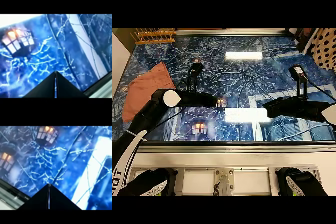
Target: Fold the clothes and pants, and hang the long-sleeved shirts on hangers.
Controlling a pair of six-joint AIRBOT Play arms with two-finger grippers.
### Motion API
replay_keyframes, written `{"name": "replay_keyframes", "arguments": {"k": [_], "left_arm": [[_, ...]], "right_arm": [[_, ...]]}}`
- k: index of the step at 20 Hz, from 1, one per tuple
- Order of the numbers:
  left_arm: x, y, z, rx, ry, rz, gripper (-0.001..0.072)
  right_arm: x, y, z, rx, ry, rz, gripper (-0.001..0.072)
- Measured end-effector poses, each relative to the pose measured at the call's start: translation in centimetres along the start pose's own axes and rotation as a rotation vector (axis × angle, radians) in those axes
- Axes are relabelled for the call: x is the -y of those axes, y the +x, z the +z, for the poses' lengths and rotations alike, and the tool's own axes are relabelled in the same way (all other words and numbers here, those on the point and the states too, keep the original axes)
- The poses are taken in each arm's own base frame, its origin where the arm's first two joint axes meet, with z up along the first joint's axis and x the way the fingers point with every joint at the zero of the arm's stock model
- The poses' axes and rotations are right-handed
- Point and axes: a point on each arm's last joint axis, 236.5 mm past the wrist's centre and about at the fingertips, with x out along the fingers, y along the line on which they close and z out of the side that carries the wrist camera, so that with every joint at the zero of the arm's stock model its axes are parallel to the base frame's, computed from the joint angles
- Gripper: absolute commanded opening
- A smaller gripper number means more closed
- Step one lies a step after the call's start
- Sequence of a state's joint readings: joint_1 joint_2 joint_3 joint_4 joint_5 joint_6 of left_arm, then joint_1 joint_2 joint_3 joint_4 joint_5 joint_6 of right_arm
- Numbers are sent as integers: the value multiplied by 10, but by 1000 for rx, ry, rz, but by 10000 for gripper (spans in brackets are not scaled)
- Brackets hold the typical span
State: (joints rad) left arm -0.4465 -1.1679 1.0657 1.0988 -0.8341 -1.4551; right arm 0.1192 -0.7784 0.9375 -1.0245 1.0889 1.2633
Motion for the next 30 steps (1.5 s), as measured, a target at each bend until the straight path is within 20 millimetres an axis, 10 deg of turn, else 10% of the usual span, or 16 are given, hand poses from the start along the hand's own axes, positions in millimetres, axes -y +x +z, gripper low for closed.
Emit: {"name": "replay_keyframes", "arguments": {"k": [1,2,6,10,13,17,23,30], "left_arm": [[-2,0,1,2,2,4,615],[-7,-1,3,8,7,18,703],[-85,-34,44,106,-30,202,702],[-228,-108,75,201,-182,483,702],[-332,-153,62,210,-341,633,702],[-433,-165,32,186,-485,727,702],[-525,-138,17,161,-534,782,702],[-576,-133,20,151,-480,859,702]], "right_arm": [[0,0,0,0,0,0,12],[0,0,0,0,0,0,12],[0,0,0,0,0,0,12],[0,0,0,0,0,0,12],[0,0,0,0,0,0,12],[0,0,0,0,0,0,12],[0,0,0,0,0,0,12],[0,0,0,0,0,0,12]]}}
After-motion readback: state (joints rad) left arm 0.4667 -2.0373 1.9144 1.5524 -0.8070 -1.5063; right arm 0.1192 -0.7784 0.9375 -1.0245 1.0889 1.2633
